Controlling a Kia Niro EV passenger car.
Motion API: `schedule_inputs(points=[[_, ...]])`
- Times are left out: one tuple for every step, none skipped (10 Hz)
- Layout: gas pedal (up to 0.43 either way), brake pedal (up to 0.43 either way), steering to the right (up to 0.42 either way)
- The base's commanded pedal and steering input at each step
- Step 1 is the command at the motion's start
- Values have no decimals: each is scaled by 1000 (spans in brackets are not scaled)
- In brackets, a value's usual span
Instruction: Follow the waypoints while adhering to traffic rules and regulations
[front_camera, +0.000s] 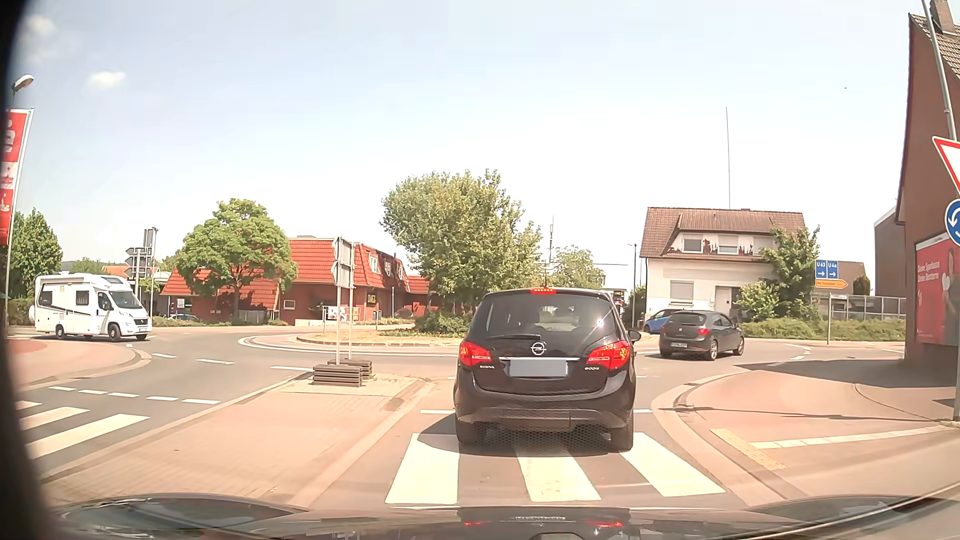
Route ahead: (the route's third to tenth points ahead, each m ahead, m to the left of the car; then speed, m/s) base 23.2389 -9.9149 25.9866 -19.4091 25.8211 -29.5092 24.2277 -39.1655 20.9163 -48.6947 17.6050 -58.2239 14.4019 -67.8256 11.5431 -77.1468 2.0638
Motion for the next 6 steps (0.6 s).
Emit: schedule_inputs(points=[[0,165,6],[0,183,6],[0,195,6],[0,213,7],[0,220,7],[0,220,6]])
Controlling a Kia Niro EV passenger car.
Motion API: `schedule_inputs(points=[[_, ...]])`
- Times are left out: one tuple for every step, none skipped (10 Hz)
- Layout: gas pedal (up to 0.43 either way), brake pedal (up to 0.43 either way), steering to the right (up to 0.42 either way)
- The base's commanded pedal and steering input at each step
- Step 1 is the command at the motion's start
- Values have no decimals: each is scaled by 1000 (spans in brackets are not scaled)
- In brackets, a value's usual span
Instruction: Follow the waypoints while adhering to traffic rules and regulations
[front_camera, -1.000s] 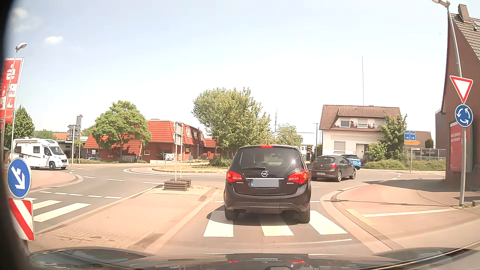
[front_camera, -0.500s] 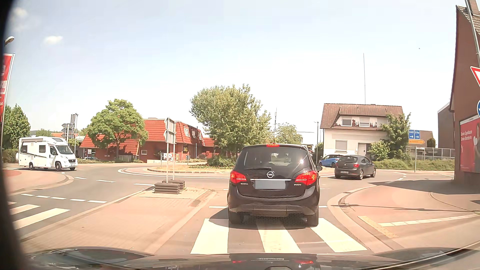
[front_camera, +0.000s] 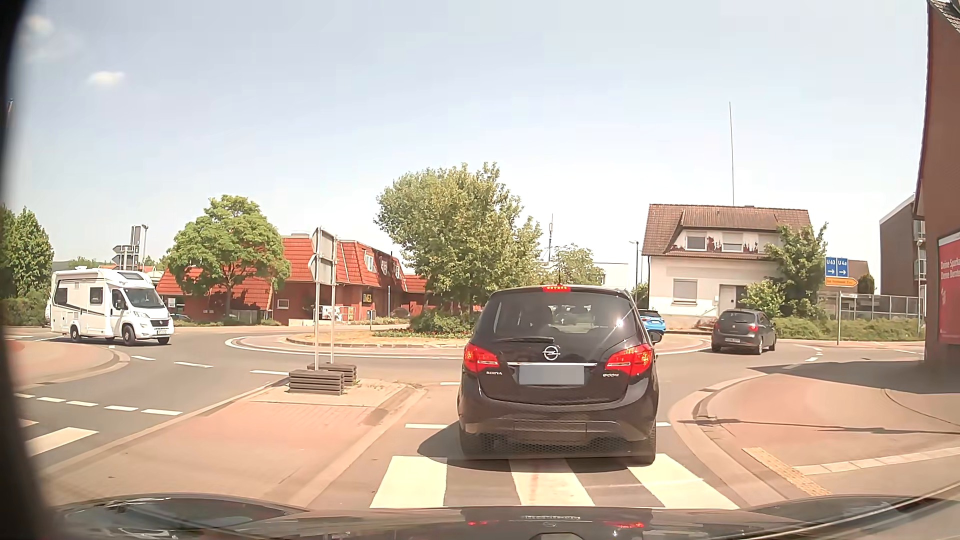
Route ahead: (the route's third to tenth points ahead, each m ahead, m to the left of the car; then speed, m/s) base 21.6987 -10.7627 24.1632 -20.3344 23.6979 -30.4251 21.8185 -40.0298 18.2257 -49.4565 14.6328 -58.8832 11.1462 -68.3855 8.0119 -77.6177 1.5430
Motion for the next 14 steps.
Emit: schedule_inputs(points=[[0,220,6],[0,220,7],[0,220,7],[0,220,6],[0,220,7],[0,220,7],[0,220,6],[0,220,7],[0,220,7],[0,213,7],[0,213,7],[0,207,6],[0,189,7],[0,183,7]])
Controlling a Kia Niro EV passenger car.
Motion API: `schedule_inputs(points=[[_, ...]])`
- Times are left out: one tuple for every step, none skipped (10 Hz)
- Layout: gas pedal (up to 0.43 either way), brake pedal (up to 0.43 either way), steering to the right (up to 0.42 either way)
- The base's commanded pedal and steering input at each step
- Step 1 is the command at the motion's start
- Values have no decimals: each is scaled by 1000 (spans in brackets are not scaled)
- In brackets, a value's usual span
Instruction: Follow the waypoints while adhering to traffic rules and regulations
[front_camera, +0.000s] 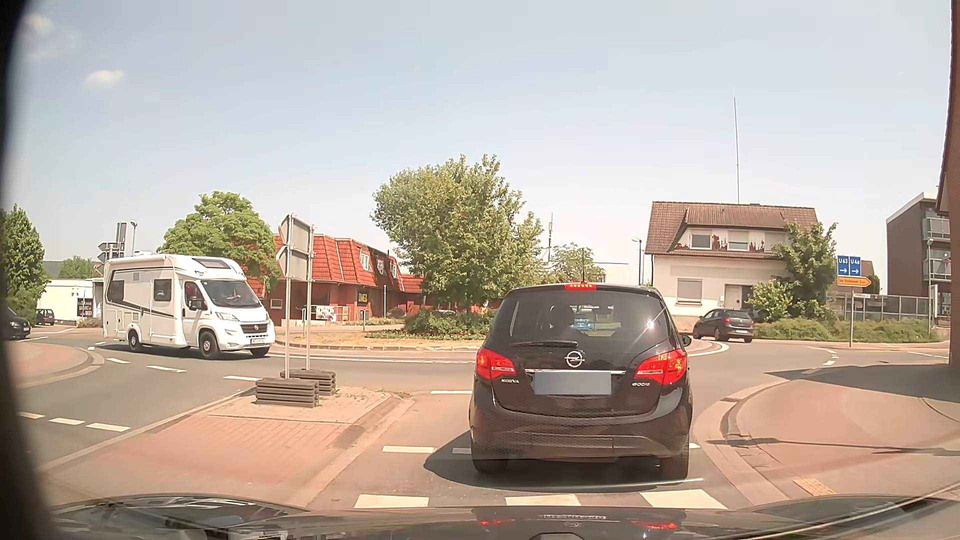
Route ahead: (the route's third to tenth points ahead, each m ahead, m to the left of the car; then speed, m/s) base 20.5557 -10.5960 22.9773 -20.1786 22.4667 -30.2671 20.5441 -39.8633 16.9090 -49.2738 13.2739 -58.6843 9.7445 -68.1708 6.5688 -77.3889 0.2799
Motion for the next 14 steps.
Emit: schedule_inputs(points=[[0,183,6],[0,183,6],[0,183,7],[0,183,6],[0,183,7],[0,183,7],[0,189,7],[0,189,7],[0,189,7],[0,189,8],[0,195,8],[0,189,8],[0,189,8],[0,189,8]])
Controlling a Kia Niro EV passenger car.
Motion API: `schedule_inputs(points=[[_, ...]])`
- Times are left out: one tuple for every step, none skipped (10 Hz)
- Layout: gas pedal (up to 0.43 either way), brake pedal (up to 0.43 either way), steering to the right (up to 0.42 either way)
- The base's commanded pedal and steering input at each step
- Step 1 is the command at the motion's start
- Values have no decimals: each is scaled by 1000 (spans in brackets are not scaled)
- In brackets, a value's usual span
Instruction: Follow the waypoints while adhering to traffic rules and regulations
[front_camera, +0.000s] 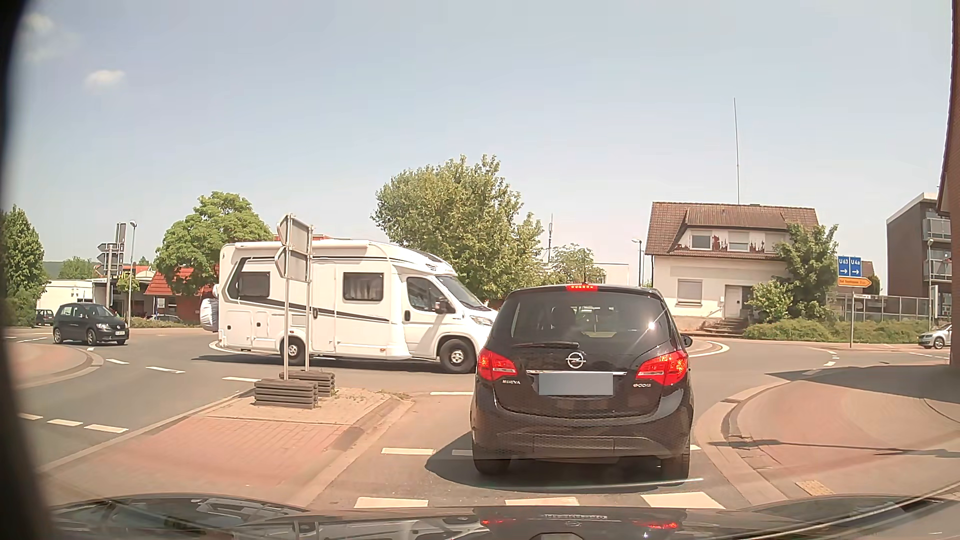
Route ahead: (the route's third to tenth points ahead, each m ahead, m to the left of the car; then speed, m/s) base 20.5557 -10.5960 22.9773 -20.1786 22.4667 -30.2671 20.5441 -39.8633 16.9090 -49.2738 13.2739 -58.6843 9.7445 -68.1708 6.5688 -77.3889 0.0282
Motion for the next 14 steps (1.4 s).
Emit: schedule_inputs(points=[[0,189,8],[0,189,8],[0,189,8],[0,195,8],[0,189,9],[0,189,9],[0,189,9],[0,189,8],[0,189,9],[0,189,9],[0,189,9],[0,189,9],[0,189,9],[0,189,9]])
